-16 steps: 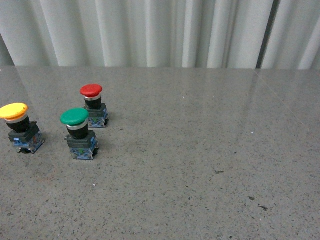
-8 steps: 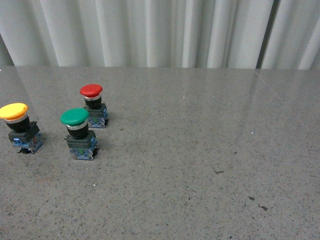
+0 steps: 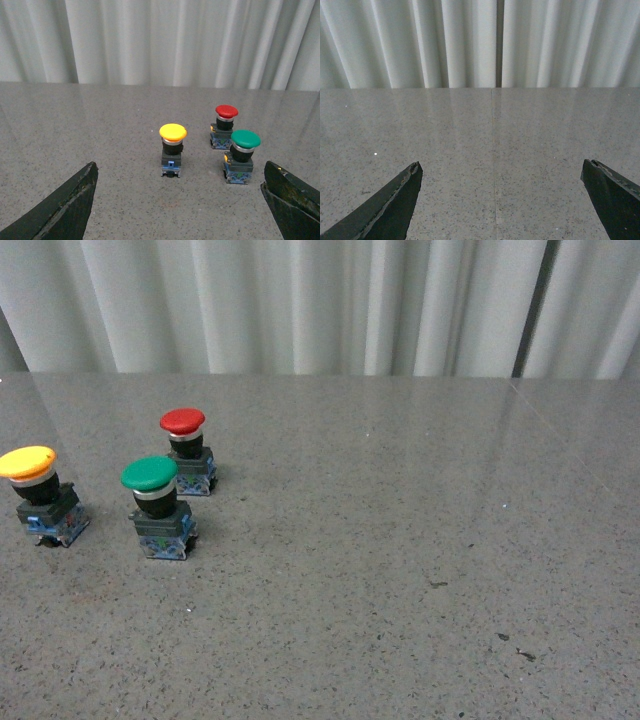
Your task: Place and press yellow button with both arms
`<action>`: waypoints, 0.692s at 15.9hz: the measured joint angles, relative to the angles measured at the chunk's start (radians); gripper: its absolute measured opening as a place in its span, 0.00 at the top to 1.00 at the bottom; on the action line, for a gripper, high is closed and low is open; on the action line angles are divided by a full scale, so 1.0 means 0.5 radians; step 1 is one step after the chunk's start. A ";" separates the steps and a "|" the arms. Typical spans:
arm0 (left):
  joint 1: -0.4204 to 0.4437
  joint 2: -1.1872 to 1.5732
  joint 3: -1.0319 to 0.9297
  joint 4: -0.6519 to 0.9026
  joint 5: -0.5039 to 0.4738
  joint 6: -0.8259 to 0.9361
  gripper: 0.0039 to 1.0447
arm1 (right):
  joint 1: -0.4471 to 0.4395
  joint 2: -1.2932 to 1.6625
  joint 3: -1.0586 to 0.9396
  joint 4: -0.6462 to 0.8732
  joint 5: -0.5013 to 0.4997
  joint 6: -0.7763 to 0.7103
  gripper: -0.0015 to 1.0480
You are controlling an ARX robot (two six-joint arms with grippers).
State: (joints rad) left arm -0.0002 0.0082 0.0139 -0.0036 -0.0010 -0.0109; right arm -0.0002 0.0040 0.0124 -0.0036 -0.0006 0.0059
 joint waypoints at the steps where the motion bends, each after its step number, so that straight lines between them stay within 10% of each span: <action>1: -0.015 0.029 0.029 -0.121 -0.036 -0.002 0.06 | 0.000 0.000 0.000 0.000 0.000 0.000 0.06; 7: 0.128 1.711 0.785 0.752 0.172 0.088 0.06 | 0.000 0.000 0.000 -0.001 0.000 0.000 0.06; 11: 0.114 2.673 1.449 0.469 0.080 -0.019 0.06 | 0.000 0.000 0.000 0.000 0.000 0.000 0.06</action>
State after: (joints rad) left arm 0.0570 1.3445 0.7383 0.2310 0.0391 -0.0204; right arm -0.0002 0.0040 0.0124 -0.0036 -0.0006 0.0059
